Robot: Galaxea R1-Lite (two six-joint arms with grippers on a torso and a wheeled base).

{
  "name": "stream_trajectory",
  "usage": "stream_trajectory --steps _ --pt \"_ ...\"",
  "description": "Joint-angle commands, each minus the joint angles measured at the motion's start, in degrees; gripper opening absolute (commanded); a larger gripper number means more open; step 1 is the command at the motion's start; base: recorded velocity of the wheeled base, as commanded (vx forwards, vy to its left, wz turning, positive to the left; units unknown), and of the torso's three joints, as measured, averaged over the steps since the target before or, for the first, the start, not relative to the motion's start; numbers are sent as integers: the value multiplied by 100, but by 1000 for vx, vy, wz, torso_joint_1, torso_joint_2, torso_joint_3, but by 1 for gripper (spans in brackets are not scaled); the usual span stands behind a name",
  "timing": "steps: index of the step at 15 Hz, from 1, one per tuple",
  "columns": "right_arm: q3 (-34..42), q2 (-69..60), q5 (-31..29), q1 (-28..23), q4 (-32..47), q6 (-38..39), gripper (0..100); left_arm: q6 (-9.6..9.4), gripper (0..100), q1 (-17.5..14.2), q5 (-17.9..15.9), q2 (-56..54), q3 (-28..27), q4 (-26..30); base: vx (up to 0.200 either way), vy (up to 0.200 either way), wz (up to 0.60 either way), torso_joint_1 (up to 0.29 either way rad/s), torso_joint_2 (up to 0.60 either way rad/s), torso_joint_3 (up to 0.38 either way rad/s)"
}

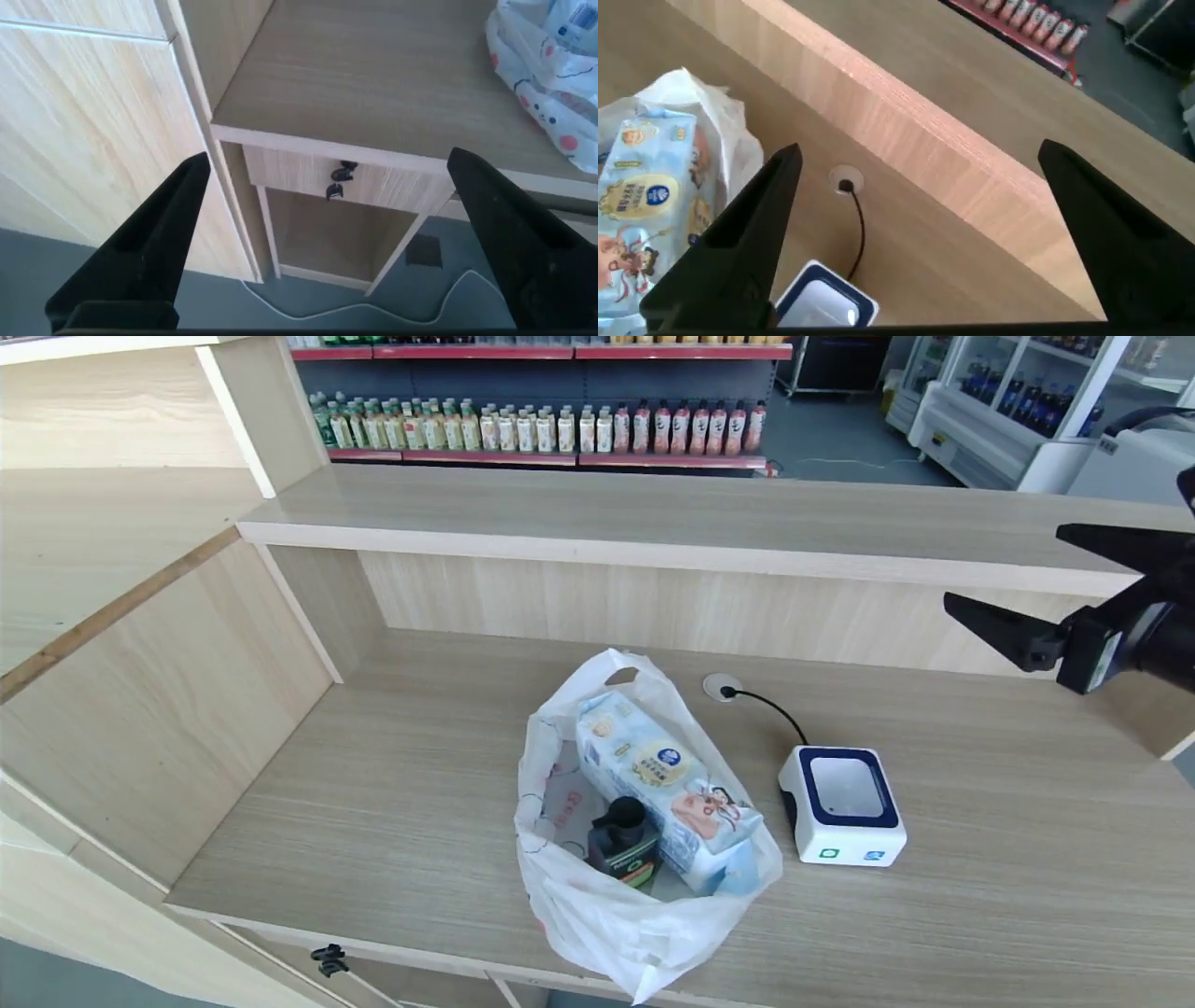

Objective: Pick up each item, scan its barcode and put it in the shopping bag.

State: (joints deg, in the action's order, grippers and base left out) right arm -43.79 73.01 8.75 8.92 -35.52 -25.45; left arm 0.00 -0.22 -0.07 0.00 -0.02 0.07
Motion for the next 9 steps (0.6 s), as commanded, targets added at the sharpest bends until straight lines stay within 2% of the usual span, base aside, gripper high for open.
stream_trajectory --steps 1,2,4,5,6,7,8,9 --pt "-455 -384 -559 22 476 278 100 0 100 -4 -1 0 2 1 0 0 -600 12 2 -2" --pt "-631 -507 -972 13 872 410 100 0 100 -4 -1 0 2 1 0 0 -600 2 7 2" --pt "-622 -1105 -2282 -22 1918 849 100 0 100 -4 -1 0 2 1 0 0 -600 2 0 7" --pt "-235 -1518 -2528 -31 2234 1201 100 0 100 -4 -1 0 2 1 0 0 -600 2 -2 2" --pt "72 -1737 -2572 -57 2322 1297 100 0 100 -4 -1 0 2 -7 0 0 0 0 0 0" --pt "635 -2089 -2633 -189 2348 1359 100 0 100 -4 -1 0 2 1 0 0 0 0 0 0" --pt "1839 -2836 -2616 -699 2348 1614 100 0 100 -4 7 0 2 1 0 0 0 0 0 0" --pt "2577 -3381 -2580 -769 2366 1851 100 0 100 -4 -1 0 2 -7 0 0 0 0 0 0"
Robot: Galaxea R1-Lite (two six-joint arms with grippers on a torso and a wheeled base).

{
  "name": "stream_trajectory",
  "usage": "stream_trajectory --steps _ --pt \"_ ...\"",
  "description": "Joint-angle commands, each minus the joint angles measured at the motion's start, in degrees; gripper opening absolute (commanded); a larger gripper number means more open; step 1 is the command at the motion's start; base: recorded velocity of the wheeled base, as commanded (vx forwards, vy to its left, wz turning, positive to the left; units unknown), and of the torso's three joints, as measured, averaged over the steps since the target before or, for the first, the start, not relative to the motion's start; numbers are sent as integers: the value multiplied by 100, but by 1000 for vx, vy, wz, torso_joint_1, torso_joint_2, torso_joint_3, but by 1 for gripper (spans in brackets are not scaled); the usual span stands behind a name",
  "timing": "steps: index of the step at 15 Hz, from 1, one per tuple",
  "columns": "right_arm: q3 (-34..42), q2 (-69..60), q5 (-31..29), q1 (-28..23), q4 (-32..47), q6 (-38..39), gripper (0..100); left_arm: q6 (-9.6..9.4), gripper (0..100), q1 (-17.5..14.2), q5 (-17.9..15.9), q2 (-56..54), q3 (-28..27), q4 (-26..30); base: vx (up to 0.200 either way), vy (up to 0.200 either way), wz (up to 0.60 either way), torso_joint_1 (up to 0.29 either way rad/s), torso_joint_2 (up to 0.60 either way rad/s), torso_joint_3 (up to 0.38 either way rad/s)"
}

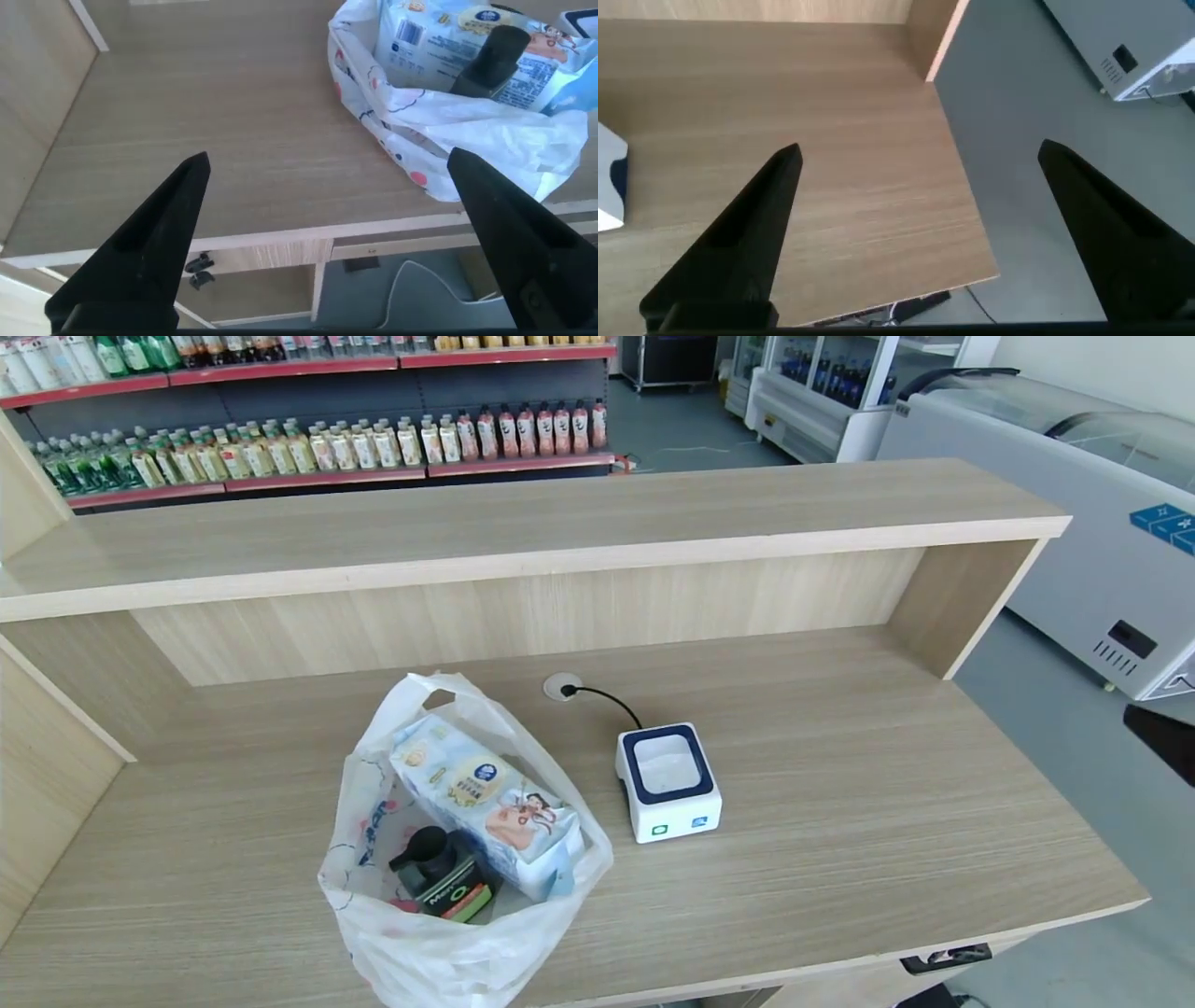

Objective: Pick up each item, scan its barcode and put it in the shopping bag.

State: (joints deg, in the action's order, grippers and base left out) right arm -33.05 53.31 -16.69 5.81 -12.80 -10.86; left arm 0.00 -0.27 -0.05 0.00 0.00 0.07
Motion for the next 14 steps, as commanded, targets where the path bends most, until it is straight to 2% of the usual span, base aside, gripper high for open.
stream_trajectory --steps 1,3,4,5,7,14 --pt "2206 -1991 43 -467 67 585 100 0 100 9 -4 0 0 1 0 0 0 0 0 0" --pt "3112 -2817 254 -467 76 656 100 0 100 0 5 0 0 1 0 0 0 0 0 0" --pt "3305 -3828 263 -476 902 656 100 0 100 0 -4 0 0 -7 0 0 0 -95 256 178" --pt "3129 -4531 324 -520 1799 726 100 0 100 0 5 0 0 1 0 0 0 -90 237 149" --pt "3199 -5296 878 -617 1772 682 100 0 100 0 -4 0 0 1 0 0 0 -39 119 73" --pt "3208 -5331 816 -608 1755 726 100 0 100 0 -4 0 0 -7 0 0 0 0 0 0"
